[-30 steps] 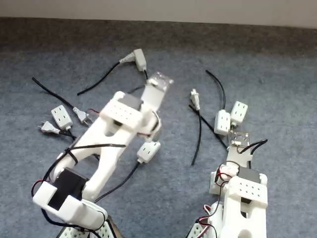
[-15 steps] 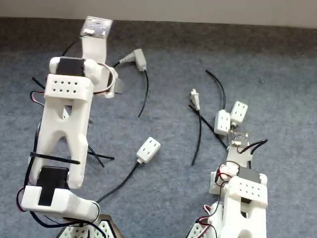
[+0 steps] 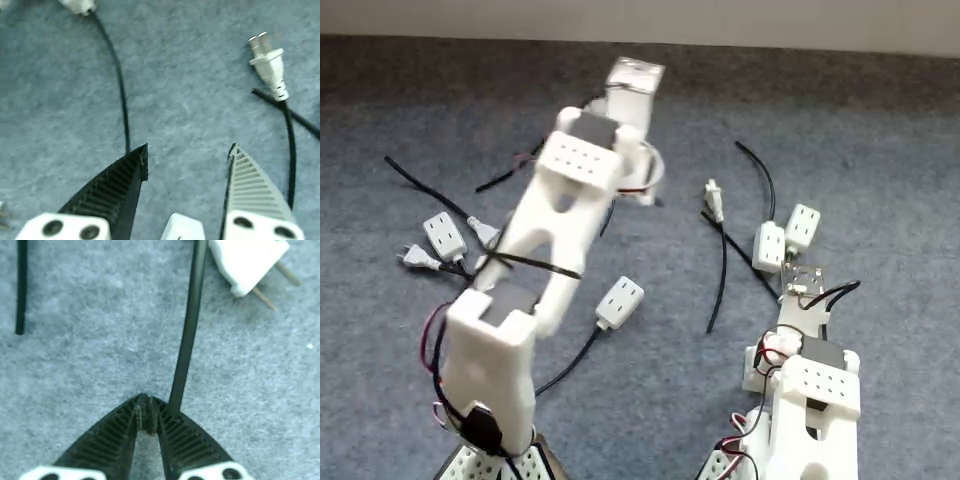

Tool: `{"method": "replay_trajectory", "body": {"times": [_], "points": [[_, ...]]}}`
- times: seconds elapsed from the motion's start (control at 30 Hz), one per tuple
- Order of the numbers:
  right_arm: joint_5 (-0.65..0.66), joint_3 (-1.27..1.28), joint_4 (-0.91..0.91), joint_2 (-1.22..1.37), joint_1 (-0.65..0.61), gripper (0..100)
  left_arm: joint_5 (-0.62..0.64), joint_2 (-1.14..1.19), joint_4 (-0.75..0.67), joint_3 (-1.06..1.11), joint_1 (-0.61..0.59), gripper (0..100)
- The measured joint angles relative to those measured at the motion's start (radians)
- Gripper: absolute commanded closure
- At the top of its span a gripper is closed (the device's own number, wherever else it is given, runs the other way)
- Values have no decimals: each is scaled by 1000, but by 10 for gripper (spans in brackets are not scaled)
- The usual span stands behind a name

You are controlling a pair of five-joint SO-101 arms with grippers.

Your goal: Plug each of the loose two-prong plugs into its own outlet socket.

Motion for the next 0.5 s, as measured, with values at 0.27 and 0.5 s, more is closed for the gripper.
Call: {"method": "replay_trajectory", "body": {"times": [0.27,0.5], "points": [[0,0,0,0,0,989,23,451,0,-537,153,741],[0,0,0,0,0,989,23,813,0,-1013,161,741]]}}
